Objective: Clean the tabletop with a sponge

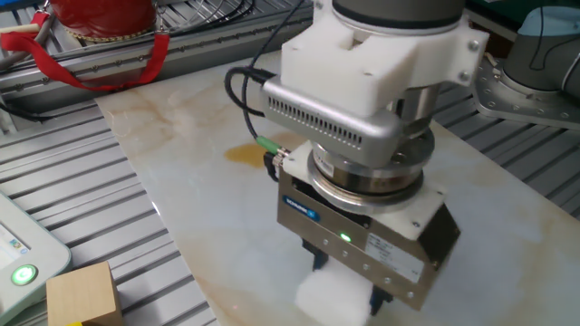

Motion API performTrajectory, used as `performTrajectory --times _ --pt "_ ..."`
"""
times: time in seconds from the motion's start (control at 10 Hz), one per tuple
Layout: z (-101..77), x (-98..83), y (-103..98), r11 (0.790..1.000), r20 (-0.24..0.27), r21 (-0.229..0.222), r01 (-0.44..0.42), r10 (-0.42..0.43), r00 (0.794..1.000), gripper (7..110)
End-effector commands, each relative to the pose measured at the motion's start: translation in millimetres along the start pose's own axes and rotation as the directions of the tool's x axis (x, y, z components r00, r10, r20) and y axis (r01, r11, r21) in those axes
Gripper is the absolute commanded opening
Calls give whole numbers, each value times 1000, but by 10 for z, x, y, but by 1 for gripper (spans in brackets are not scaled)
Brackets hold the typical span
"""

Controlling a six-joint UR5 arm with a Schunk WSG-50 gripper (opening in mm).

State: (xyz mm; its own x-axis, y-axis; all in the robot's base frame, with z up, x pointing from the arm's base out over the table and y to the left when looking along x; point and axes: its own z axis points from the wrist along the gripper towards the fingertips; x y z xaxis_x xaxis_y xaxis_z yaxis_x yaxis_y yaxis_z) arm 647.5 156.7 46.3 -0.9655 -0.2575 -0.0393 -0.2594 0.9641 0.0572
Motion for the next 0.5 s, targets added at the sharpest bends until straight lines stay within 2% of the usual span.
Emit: performTrajectory --times 0.0,0.1,0.3,0.4 --pt "-17 -38 24 999 13 -14 -52 52 999 7" --pt "-16 -11 -21 998 3 4 -65 65 998 7" --pt "-19 90 -241 992 -28 89 -88 91 995 7" --pt "29 101 -304 992 -24 57 -114 115 993 7"
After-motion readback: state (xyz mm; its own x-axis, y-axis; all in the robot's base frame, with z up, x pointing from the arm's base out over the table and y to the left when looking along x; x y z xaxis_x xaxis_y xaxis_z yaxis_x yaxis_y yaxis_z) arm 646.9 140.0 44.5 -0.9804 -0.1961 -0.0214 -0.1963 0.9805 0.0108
